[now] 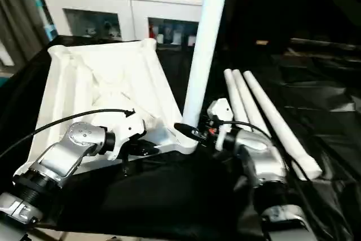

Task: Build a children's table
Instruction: Rotate leg to tighten

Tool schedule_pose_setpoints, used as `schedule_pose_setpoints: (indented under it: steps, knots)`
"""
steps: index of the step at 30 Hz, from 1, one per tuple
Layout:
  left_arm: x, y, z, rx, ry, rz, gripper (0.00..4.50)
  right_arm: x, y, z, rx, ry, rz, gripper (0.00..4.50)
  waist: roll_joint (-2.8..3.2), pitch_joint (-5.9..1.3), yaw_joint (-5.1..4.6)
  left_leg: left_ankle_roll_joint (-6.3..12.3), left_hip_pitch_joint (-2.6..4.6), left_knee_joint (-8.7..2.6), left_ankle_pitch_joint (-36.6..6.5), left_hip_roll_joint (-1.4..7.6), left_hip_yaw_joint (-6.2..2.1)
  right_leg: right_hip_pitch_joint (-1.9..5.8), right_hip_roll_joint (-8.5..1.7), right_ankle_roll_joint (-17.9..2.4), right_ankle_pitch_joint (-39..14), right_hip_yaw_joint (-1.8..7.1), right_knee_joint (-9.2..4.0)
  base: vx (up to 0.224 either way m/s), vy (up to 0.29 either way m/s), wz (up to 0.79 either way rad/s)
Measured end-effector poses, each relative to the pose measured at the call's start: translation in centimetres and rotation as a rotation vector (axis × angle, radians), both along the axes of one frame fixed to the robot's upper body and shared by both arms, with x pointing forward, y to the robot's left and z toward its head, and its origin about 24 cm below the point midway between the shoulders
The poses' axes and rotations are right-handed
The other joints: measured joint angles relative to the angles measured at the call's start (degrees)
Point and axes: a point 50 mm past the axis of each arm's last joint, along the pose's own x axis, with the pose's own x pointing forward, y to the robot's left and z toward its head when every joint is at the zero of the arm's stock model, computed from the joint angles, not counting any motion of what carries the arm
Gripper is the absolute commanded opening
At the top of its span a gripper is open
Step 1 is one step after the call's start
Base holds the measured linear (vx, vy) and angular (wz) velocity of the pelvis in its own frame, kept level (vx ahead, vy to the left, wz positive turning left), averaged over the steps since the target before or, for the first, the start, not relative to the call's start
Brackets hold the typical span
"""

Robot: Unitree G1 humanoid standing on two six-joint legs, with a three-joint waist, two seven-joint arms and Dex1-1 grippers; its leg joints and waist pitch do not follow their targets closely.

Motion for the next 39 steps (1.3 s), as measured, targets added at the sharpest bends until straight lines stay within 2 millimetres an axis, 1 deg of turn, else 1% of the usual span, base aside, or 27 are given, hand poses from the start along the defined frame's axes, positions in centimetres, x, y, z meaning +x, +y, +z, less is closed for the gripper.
schedule_pose_setpoints:
  steps: [2, 3, 4, 6, 7, 8, 10, 12, 13, 14, 15, 16, 18, 19, 26, 31, 34, 35, 37, 39]
  knots:
    - [0.1, -0.1, 0.0, 0.0, 0.003, 0.022, 0.0, 0.2, 0.2, -0.1, 0.005, 0.003, -0.036, 1.88, 0.0, 0.04, -0.63, 0.01, -0.02, 0.0, 0.0, 0.0, -0.13, -0.24, 0.0, 0.01, 0.0, -0.14, -0.3, 0.0, 0.0, 0.0]
    - [0.3, -0.2, -0.1, 0.002, 0.0, 0.048, 0.0, 0.6, 0.5, -0.2, 0.008, 0.006, -0.076, 1.88, 0.06, 0.07, -0.88, 0.01, 0.0, -0.02, -0.01, 0.0, -0.22, -0.24, 0.0, 0.0, 0.0, -0.28, -0.49, -0.051, 0.02, -0.07]
    - [0.8, -0.6, 0.0, 0.01, -0.007, 0.091, 0.0, 1.2, 1.0, -0.1, 0.0, 0.005, -0.144, 1.88, 0.14, 0.18, -1.29, 0.01, -0.06, -0.02, -0.01, 0.0, -0.39, -0.26, -0.03, 0.0, -0.01, -0.54, -0.79, -0.051, 0.028, -0.12]
    - [1.3, -1.1, 0.1, 0.018, -0.014, 0.133, 0.0, 1.8, 1.5, 0.1, -0.012, -0.002, -0.218, 1.88, 0.38, 0.38, -1.87, 0.01, -0.18, -0.1, -0.01, 0.0, -0.65, -0.19, -0.29, -0.02, -0.02, -1.23, -1.45, -0.046, 0.033, -0.15]
    - [1.5, -1.4, 0.1, 0.013, -0.014, 0.178, 0.0, 2.2, 1.8, 0.1, -0.013, -0.002, -0.274, 1.88, 0.49, 0.44, -2.11, 0.01, -0.23, -0.29, -0.01, -0.04, -0.73, 0.02, -0.46, -0.02, -0.01, -1.51, -1.84, -0.017, 0.046, -0.21]
    - [1.8, -1.7, 0.2, 0.017, -0.014, 0.206, 0.0, 2.4, 1.9, 0.1, -0.011, 0.0, -0.319, 1.88, 0.46, 0.47, -2.2, 0.02, -0.29, -0.32, -0.01, -0.18, -0.73, -0.13, -0.74, -0.03, -0.01, -1.7, -1.87, -0.017, 0.046, -0.21]
    - [2.2, -2.6, 0.2, 0.02, -0.011, 0.275, 0.0, 3.1, 2.3, 0.2, -0.008, 0.013, -0.411, 1.88, 0.45, 0.49, -2.34, 0.03, -0.27, -0.35, -0.01, -0.46, -0.72, -0.34, -1.02, -0.03, -0.01, -1.72, -1.86, 0.0, 0.0, 0.0]
    - [2.6, -3.3, 0.2, 0.027, -0.011, 0.336, 0.0, 3.7, 2.7, 0.3, -0.013, 0.027, -0.494, 1.88, 0.45, 0.5, -2.37, 0.03, -0.22, -0.33, -0.01, -0.53, -0.72, -0.41, -1.07, -0.03, -0.01, -1.7, -1.88, 0.0, 0.0, 0.0]
    - [2.7, -4.2, 0.2, 0.025, -0.013, 0.372, 0.0, 4.1, 3.2, 0.4, -0.011, 0.041, -0.55, 1.88, 0.44, 0.53, -2.46, 0.04, -0.16, -0.34, -0.02, -0.57, -0.71, -0.44, -1.08, -0.03, -0.01, -1.7, -1.94, 0.0, 0.0, 0.0]
    - [2.8, -4.3, 0.2, 0.033, -0.019, 0.397, 0.0, 4.3, 3.5, 0.4, -0.014, 0.048, -0.582, 1.88, 0.44, 0.54, -2.49, 0.05, -0.14, -0.34, -0.02, -0.58, -0.73, -0.47, -1.11, -0.03, -0.02, -1.76, -1.97, 0.0, 0.0, 0.0]
    - [2.8, -4.8, 0.2, 0.03, -0.019, 0.412, 0.0, 4.5, 3.5, 0.5, -0.015, 0.054, -0.607, 1.88, 0.41, 0.55, -2.57, 0.06, -0.08, -0.35, -0.03, -0.58, -0.76, -0.46, -1.14, -0.03, -0.01, -1.85, -2.07, 0.0, 0.0, 0.0]
    - [2.7, -5.2, 0.2, 0.027, -0.019, 0.428, 0.0, 4.6, 3.9, 0.5, -0.016, 0.06, -0.626, 1.88, 0.43, 0.55, -2.56, 0.06, -0.08, -0.37, -0.04, -0.58, -0.91, -0.43, -1.25, -0.03, -0.01, -2.2, -2.22, 0.0, 0.0, 0.0]
    - [2.6, -5.7, 0.3, 0.025, -0.019, 0.455, 0.0, 4.8, 4.2, 0.6, -0.016, 0.069, -0.653, 1.88, 0.37, 0.54, -2.55, 0.07, -0.09, -0.45, -0.04, -0.59, -1.02, -0.43, -1.6, -0.03, -0.01, -2.91, -2.39, 0.0, 0.0, 0.0]
    - [2.5, -5.9, 0.4, 0.024, -0.021, 0.473, 0.0, 5.0, 4.4, 0.7, -0.021, 0.07, -0.672, 1.88, 0.34, 0.54, -2.61, 0.07, -0.08, -0.53, -0.04, -0.6, -1.04, -0.44, -1.68, -0.03, -0.01, -3.08, -2.51, 0.0, 0.0, 0.0]
    - [2.6, -5.8, 0.5, 0.023, -0.021, 0.524, 0.0, 5.4, 4.9, 1.1, -0.042, 0.061, -0.707, 1.88, 0.21, 0.49, -2.95, 0.07, -0.05, -0.76, -0.04, -0.66, -0.99, -0.52, -1.71, -0.22, 0.1, -3.03, -2.57, 0.0, 0.0, 0.0]
    - [2.7, -5.6, 0.6, 0.025, -0.026, 0.528, 0.0, 5.5, 5.3, 1.2, -0.043, 0.059, -0.696, 1.88, 0.17, 0.48, -3.0, 0.06, -0.02, -1.05, -0.04, -0.67, -0.85, -0.59, -1.71, -0.51, 0.29, -3.0, -2.57, 0.0, 0.0, 0.0]
    - [2.7, -5.5, 0.8, 0.023, -0.03, 0.526, 0.0, 5.5, 5.5, 1.3, -0.034, 0.046, -0.674, 1.88, 0.17, 0.49, -2.97, 0.05, -0.05, -1.19, -0.03, -0.66, -0.72, -0.8, -1.71, -0.82, 0.49, -2.97, -2.57, 0.0, 0.0, 0.0]
    - [2.7, -5.4, 0.8, 0.022, -0.031, 0.524, 0.0, 5.5, 5.4, 1.3, -0.031, 0.042, -0.665, 2.23, 0.17, 0.49, -2.93, 0.05, -0.08, -1.2, -0.03, -0.65, -0.65, -0.87, -1.72, -0.92, 0.62, -2.94, -2.57, 0.0, 0.0, 0.0]
    - [2.7, -5.3, 0.9, 0.019, -0.031, 0.515, 0.0, 5.5, 5.3, 1.4, -0.024, 0.038, -0.651, 2.61, 0.17, 0.49, -2.87, 0.05, -0.1, -1.21, -0.03, -0.64, -0.57, -0.95, -1.73, -1.03, 0.87, -2.91, -2.56, 0.0, 0.0, 0.0]
    - [2.7, -5.2, 1.0, 0.012, -0.032, 0.508, 0.0, 5.3, 5.1, 0.9, -0.015, 0.06, -0.639, 2.68, 0.14, 0.51, -2.67, 0.04, -0.25, -1.21, -0.03, -0.64, -0.44, -1.19, -1.79, -1.11, 1.32, -2.87, -2.56, 0.0, 0.0, 0.0]
